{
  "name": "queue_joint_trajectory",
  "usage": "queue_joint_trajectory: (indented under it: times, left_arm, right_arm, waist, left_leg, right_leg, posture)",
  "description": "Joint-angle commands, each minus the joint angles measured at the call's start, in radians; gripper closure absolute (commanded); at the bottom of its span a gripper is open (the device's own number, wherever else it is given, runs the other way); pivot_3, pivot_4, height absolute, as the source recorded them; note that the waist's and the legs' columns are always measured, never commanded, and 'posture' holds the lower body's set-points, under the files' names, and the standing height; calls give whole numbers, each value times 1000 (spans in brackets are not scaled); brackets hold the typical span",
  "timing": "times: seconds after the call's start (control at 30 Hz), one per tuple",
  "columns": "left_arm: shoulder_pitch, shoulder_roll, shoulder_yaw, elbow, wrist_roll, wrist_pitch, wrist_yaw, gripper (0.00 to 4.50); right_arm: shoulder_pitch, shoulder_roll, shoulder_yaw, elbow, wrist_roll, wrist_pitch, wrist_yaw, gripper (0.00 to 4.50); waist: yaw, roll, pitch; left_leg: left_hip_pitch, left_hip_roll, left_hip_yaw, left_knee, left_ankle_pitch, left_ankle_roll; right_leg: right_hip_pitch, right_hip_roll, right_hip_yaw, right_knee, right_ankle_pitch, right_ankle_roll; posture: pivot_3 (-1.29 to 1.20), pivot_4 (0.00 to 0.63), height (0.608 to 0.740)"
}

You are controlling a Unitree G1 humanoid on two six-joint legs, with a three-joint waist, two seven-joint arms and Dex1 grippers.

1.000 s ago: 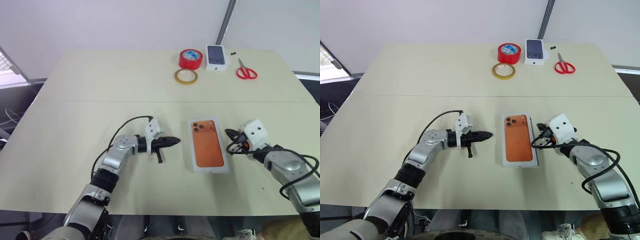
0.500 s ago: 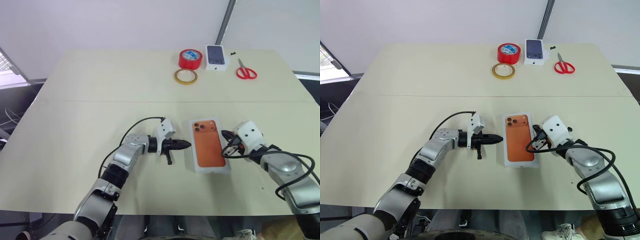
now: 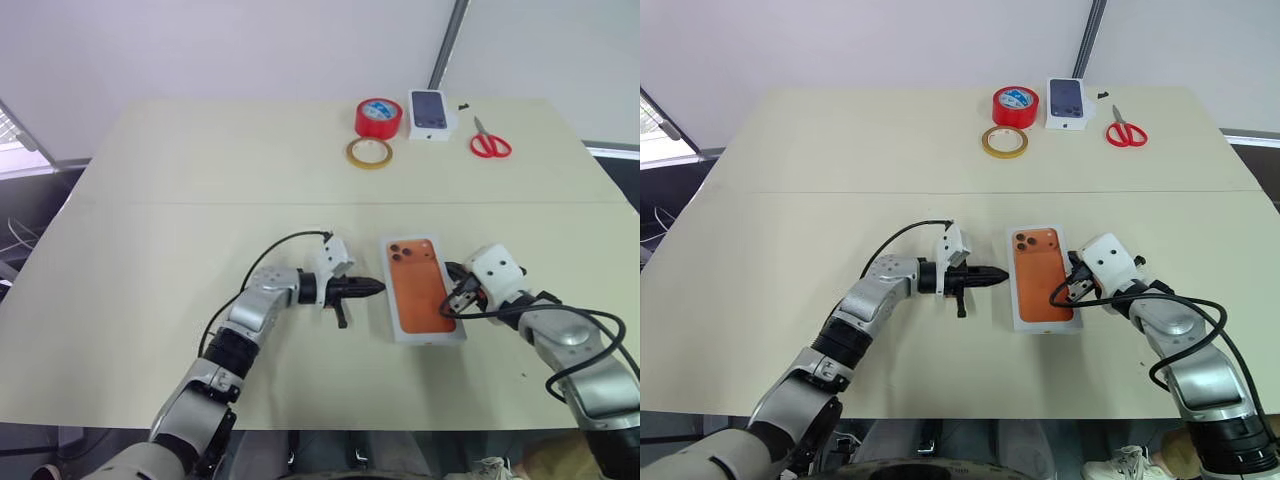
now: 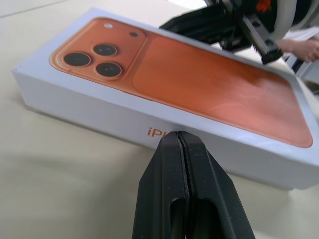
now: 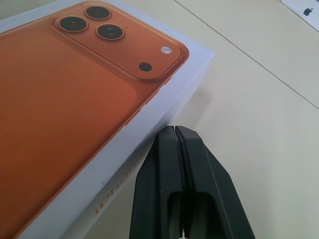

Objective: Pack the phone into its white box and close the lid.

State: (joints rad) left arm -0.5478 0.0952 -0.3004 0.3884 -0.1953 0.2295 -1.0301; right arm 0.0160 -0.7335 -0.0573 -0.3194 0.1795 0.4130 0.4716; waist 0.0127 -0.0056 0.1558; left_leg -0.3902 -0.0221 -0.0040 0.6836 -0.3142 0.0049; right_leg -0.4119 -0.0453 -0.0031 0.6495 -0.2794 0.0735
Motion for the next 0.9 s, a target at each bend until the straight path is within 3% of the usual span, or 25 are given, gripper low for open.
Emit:
queue_joint_trajectory:
  times: [0.03,0.43,0.67,0.9]
  left_arm:
    - [-9,-20,4,-9,-3,-8,18,4500]
    - [-12,-55,28,-13,-25,4,49,4500]
    - [-13,-20,33,7,-1,-25,54,4500]
    - [-120,-69,114,66,-40,-71,106,4500]
  right_arm:
    - [-4,8,-5,-12,-26,2,3,4470]
    - [-16,23,7,16,-90,26,2,4470]
    - [-34,7,-28,35,-108,13,8,4470]
    - [-98,43,-217,-6,169,30,149,4470]
  waist:
    - [0,0,0]
    - [0,0,0]
    - [-1,0,0]
    - [1,0,0]
  left_leg:
    - [0,0,0,0,0,0]
    - [0,0,0,0,0,0]
    - [0,0,0,0,0,0]
    - [0,0,0,0,0,-1]
  right_leg:
    - [0,0,0,0,0,0]
    - [0,0,0,0,0,0]
    - [0,0,0,0,0,0]
    - [0,0,0,1,0,0]
  posture:
    - [0,150,740]
    - [0,150,740]
    - [0,150,740]
    - [0,150,740]
